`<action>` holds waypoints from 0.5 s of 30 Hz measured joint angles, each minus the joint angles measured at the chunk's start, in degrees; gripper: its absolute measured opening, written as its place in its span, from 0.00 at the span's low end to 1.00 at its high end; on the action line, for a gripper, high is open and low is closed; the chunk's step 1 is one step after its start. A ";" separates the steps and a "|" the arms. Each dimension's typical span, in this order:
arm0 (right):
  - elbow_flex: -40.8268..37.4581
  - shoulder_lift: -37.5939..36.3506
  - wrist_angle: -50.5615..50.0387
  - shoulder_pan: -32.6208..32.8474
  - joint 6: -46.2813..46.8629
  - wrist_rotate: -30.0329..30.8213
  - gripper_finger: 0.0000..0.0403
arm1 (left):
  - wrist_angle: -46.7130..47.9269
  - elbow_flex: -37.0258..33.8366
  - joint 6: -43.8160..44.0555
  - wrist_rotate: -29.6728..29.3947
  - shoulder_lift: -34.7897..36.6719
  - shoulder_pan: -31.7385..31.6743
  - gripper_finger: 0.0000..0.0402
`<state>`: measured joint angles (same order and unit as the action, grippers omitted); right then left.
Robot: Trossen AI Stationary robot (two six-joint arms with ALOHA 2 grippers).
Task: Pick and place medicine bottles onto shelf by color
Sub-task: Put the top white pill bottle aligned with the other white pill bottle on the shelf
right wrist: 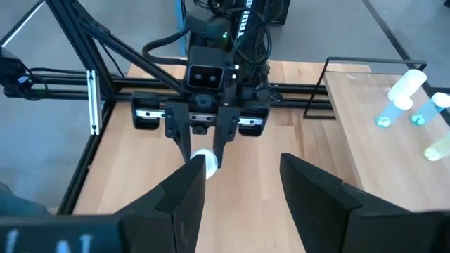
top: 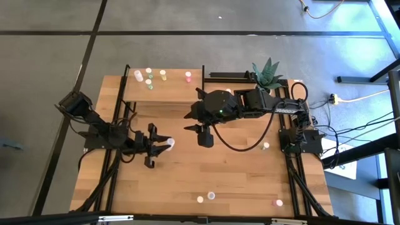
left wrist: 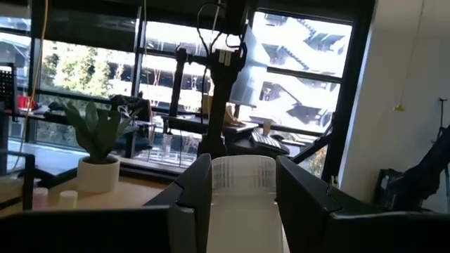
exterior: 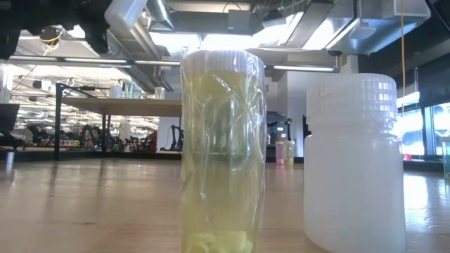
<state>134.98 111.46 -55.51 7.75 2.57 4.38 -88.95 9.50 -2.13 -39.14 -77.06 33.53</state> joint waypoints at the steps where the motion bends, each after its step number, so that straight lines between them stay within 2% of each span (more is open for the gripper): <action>1: 0.00 0.00 0.02 0.00 -0.54 0.04 0.46 | -0.02 0.46 0.00 -0.15 0.00 -0.08 0.28; 4: -0.50 0.10 0.05 0.00 -6.91 0.00 0.46 | 0.00 1.58 0.00 -0.38 -0.02 -0.43 0.28; 10: -3.75 0.85 -0.76 1.01 -27.03 -0.86 0.46 | 0.38 2.72 0.50 -0.89 0.09 -1.57 0.28; 15: -9.84 0.92 2.07 1.18 -35.21 -1.49 0.46 | 0.49 3.10 1.03 -0.87 0.44 -2.20 0.28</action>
<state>125.14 112.38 -53.44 8.93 -32.65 2.90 -88.46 12.60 -1.10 -40.01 -76.63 31.33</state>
